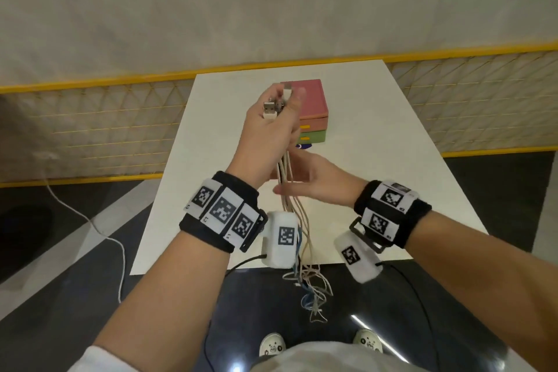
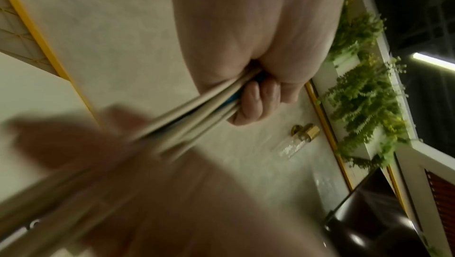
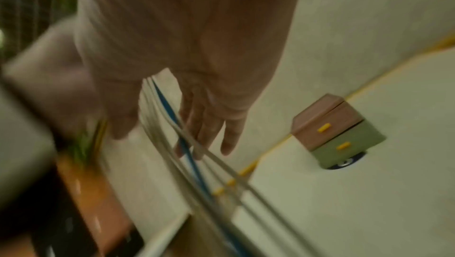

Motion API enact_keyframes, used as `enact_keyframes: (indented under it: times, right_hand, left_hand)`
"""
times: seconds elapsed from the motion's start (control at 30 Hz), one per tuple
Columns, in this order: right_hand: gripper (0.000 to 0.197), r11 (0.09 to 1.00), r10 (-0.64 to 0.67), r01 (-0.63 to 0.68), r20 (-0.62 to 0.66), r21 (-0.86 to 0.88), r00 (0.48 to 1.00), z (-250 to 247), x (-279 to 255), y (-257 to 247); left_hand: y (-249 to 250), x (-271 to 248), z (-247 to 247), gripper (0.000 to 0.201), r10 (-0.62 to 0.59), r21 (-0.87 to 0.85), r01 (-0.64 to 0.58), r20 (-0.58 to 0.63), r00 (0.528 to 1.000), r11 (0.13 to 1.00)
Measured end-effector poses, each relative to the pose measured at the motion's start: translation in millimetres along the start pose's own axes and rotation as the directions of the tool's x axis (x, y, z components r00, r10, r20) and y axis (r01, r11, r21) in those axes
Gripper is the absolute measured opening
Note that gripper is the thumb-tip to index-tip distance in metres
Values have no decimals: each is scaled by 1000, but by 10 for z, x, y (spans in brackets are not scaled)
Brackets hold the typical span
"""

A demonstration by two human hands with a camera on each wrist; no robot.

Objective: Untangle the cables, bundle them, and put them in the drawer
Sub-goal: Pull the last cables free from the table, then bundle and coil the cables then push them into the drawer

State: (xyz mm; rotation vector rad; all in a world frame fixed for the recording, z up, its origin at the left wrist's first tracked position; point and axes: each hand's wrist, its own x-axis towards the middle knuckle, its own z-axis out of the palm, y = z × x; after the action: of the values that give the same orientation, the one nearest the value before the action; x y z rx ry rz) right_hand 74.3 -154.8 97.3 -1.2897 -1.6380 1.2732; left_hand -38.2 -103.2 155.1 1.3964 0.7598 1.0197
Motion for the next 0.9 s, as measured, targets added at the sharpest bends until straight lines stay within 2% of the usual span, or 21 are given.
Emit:
enact_keyframes:
  times: [0.03, 0.1, 0.17, 0.23, 0.3, 0.37, 0.43, 0.47, 0.57, 0.67, 0.73, 0.83, 0.9]
  right_hand:
    - [28, 994, -29, 35, -63, 102, 998, -16, 37, -107]
    - [18, 970, 3, 31, -136, 242, 991, 14, 59, -245]
    - [14, 958, 80, -36, -146, 286, 986, 98, 34, -259]
    - [29, 969, 135, -98, -152, 229, 979, 162, 18, -200]
    - [40, 961, 199, -156, -181, 227, 963, 192, 3, -198]
    - [41, 950, 228, -173, -199, 261, 953, 186, 2, -208]
    - [39, 947, 230, -167, -218, 273, 949, 169, 5, -234]
    - [38, 948, 226, -160, -229, 274, 947, 155, 3, -243]
    - [38, 950, 228, -159, -245, 270, 942, 119, -12, -274]
    - [38, 945, 235, -168, -227, 280, 945, 125, -25, -284]
    - [38, 943, 230, -154, -247, 295, 941, 119, -33, -291]
    - [31, 950, 190, -107, -268, 294, 945, 97, -58, -292]
    - [29, 959, 169, -102, -247, 264, 954, 102, -69, -284]
  left_hand:
    - [-21, -13, 37, 24, -20, 27, 20, 11, 1000, 999]
    - [-40, -38, 84, 33, -20, 77, 19, 13, 1000, 997]
    - [-30, -45, 62, 26, 41, 155, -44, 23, 999, 987]
    - [12, -42, 5, 13, 109, 172, -112, 30, 994, 979]
    - [-5, -23, -46, 29, 170, 226, -183, 73, 983, 957]
    - [-42, -20, -50, 6, 226, 386, -253, 115, 967, 887]
    - [-110, -18, -64, 31, 283, 512, -302, 117, 952, 804]
    - [-121, -29, -69, 35, 298, 529, -319, 127, 946, 787]
    - [-133, -58, -95, 33, 331, 555, -391, 210, 920, 735]
    - [-139, -62, -102, 46, 368, 571, -445, 252, 895, 690]
    - [-148, -66, -110, 46, 389, 579, -475, 276, 879, 663]
    - [-191, -74, -125, 41, 431, 643, -528, 321, 843, 554]
    - [-230, -68, -109, 38, 462, 700, -509, 281, 841, 502]
